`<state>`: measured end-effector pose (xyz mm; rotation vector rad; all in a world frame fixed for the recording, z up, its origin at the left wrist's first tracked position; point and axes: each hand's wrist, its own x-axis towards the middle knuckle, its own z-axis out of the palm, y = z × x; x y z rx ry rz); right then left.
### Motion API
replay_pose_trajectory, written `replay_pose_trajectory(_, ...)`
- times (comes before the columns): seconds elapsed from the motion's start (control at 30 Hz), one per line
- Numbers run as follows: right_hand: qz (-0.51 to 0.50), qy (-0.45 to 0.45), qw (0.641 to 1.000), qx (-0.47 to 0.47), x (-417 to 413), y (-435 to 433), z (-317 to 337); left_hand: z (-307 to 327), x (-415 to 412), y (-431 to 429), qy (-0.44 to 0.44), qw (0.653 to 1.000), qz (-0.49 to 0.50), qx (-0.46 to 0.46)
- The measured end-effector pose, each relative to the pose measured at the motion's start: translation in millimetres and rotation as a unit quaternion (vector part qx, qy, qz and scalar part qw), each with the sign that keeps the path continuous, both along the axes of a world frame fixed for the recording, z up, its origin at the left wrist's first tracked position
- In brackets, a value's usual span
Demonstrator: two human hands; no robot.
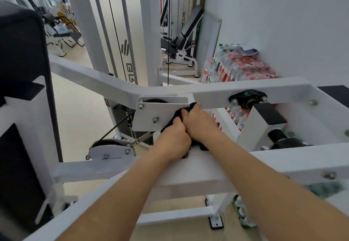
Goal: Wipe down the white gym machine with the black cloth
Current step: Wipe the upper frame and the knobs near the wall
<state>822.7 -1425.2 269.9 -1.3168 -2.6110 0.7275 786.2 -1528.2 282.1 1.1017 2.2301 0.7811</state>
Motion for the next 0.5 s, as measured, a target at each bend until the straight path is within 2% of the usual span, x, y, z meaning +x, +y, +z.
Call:
replay_pose_trajectory(0.1, 0.027, -0.063, 0.996, 0.058, 33, -27, 6, 9, 15, -26, 0.085, 0.994, -0.060, -0.038)
replay_pose_trajectory(0.17, 0.068, -0.119, 0.980, 0.142, 65, -55, 11, 9, 27, -53, 0.141, 0.987, -0.079, -0.021)
replay_pose_trajectory(0.23, 0.079, -0.129, 0.965, 0.216, 91, -78, 14, 5, 35, -78, 0.161, 0.982, -0.082, 0.060)
replay_pose_trajectory(0.33, 0.075, -0.137, 0.953, 0.259, 116, -112, 9, 4, 41, -108, 0.177, 0.965, -0.087, 0.176)
replay_pose_trajectory(0.43, 0.029, -0.028, 0.954, 0.298, 135, -146, 1, 1, 46, -127, 0.257, 0.936, -0.082, 0.225)
replay_pose_trajectory(0.5, -0.025, 0.006, 0.951, 0.308, 129, -153, 1, -9, 42, -128, 0.326, 0.916, -0.065, 0.225)
